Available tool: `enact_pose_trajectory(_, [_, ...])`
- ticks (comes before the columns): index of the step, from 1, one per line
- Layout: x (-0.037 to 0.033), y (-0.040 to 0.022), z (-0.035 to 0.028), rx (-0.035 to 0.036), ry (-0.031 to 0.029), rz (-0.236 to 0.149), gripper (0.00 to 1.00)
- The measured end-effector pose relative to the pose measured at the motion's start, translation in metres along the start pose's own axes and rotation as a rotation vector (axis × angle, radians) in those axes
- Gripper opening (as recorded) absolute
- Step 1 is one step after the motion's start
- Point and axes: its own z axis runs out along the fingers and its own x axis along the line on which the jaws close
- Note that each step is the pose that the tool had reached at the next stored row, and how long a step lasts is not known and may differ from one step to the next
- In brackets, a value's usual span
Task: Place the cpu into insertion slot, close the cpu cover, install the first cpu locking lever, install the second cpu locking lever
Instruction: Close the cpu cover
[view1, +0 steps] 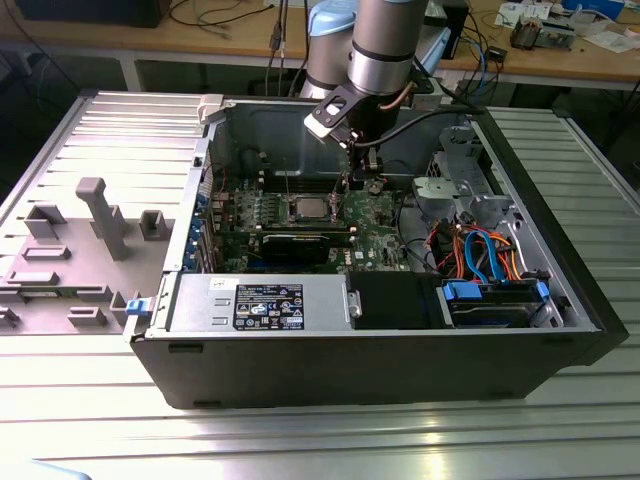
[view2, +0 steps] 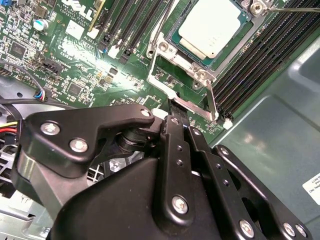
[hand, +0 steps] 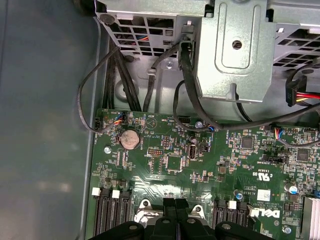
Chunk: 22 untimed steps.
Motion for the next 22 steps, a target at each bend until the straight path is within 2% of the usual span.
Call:
enact_pose_trajectory(3, [0.0000,-0.0001,0.0000,0.0000,0.0000,0.000,0.11])
enact_pose_trajectory(4, [0.0002,-0.0021,0.0000,0.0000,0.0000,0.000,0.11])
enact_pose_trajectory(5, [0.0008,-0.0080,0.0001,0.0000,0.0000,0.000,0.11])
enact_pose_trajectory(7, [0.0013,-0.0138,0.0008,0.0000,-0.0001,0.000,0.11])
enact_pose_trajectory(8, [0.0014,-0.0147,0.0009,0.0000,0.0000,0.000,0.11])
enact_pose_trajectory(22, [0.0017,-0.0176,0.0015,0.0001,-0.0001,0.000,0.11])
